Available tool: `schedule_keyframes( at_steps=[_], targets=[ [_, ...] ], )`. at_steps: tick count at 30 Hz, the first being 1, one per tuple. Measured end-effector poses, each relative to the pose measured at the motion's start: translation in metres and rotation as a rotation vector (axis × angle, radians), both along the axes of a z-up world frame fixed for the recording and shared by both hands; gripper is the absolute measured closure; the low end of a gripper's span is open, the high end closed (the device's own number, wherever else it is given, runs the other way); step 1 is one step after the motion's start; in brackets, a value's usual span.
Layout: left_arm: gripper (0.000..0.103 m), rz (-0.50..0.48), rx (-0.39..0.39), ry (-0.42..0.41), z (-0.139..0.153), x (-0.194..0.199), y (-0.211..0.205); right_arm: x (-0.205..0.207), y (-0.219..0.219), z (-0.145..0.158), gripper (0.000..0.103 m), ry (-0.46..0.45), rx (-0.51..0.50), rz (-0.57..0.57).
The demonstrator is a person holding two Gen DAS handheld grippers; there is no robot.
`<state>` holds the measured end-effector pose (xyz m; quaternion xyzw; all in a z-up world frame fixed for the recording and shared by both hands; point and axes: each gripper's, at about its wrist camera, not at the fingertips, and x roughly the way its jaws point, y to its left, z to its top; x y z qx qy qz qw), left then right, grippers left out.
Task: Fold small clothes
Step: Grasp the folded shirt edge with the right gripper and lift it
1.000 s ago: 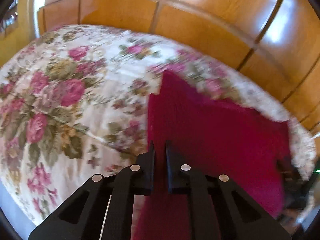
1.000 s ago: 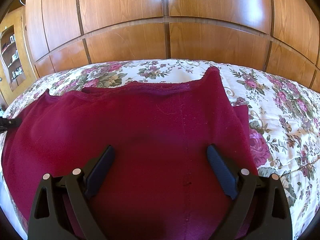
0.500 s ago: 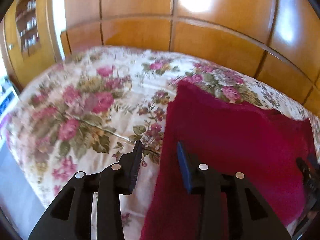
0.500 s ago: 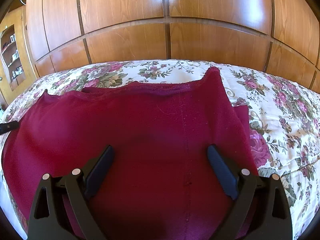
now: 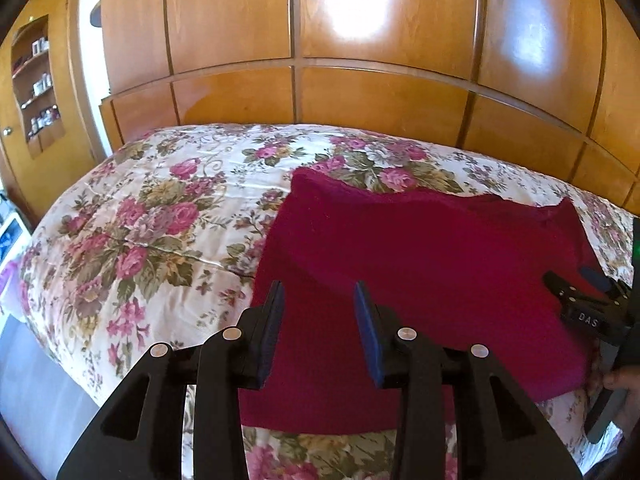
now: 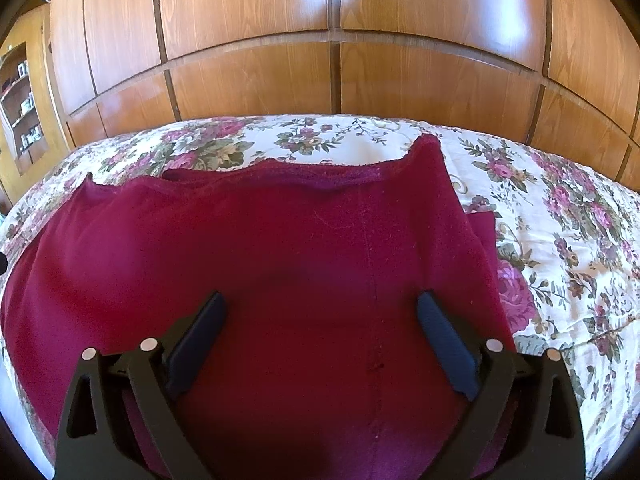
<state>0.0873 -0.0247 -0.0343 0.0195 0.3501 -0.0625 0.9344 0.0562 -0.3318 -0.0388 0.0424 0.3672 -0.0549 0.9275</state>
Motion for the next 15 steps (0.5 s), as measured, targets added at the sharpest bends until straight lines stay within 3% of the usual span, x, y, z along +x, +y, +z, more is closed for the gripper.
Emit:
schedule_keyframes(
  at_steps=[6, 12, 13, 14, 15],
  targets=[
    [0.068, -0.006, 0.005, 0.018, -0.006, -0.003, -0.003, -0.010, -0.010, 0.018, 0.003, 0.043, 0.092, 0.023],
    [0.066, -0.011, 0.009, 0.042, -0.012, -0.003, -0.007, -0.034, -0.043, 0.047, 0.003, -0.024, 0.187, -0.018],
    [0.051, -0.008, 0.008, 0.044, -0.013, -0.002, -0.007, -0.038, -0.050, 0.049, 0.003, -0.031, 0.201, -0.032],
    [0.043, -0.005, 0.005, 0.038, -0.013, -0.003, -0.006, -0.040, -0.055, 0.051, 0.003, -0.035, 0.209, -0.043],
    [0.042, -0.004, 0.000, 0.024, -0.012, -0.005, -0.006, -0.042, -0.063, 0.051, 0.003, -0.037, 0.220, -0.059]
  ],
)
